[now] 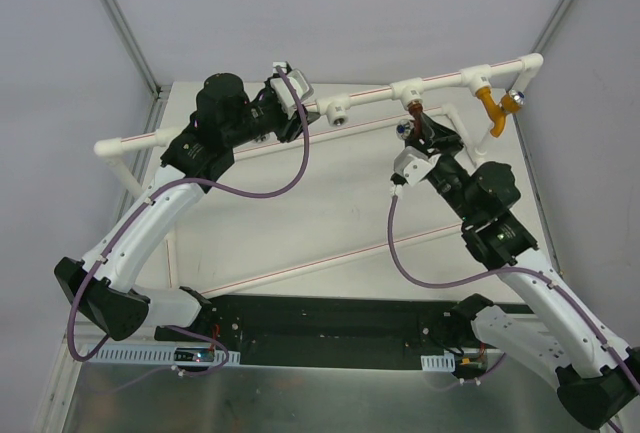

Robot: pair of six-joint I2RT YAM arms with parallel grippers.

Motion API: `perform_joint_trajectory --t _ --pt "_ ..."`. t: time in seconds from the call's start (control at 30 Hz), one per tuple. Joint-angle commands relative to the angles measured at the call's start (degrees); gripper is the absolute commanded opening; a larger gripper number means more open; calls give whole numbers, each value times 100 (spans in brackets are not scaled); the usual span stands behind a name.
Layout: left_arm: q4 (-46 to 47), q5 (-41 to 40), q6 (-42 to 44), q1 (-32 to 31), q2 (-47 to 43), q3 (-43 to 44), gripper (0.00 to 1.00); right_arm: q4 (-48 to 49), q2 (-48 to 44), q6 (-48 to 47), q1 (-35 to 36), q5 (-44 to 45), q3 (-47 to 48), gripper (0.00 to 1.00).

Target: Install the water faucets

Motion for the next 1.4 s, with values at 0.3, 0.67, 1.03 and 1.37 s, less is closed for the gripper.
perform_joint_trajectory --t 0.3,0.67,1.03,1.37 --pt "-2676 271 -852 -167 315 -628 0 1170 162 2599 230 850 407 0" --pt "-2676 271 -852 -167 333 -628 0 1311 127 4761 230 2458 249 0" --pt "-2676 288 -861 -167 316 -619 0 1320 -31 7450 221 3575 91 0" --pt "-2676 209 -852 -167 324 -637 0 1803 -224 10007 221 3585 -156 0"
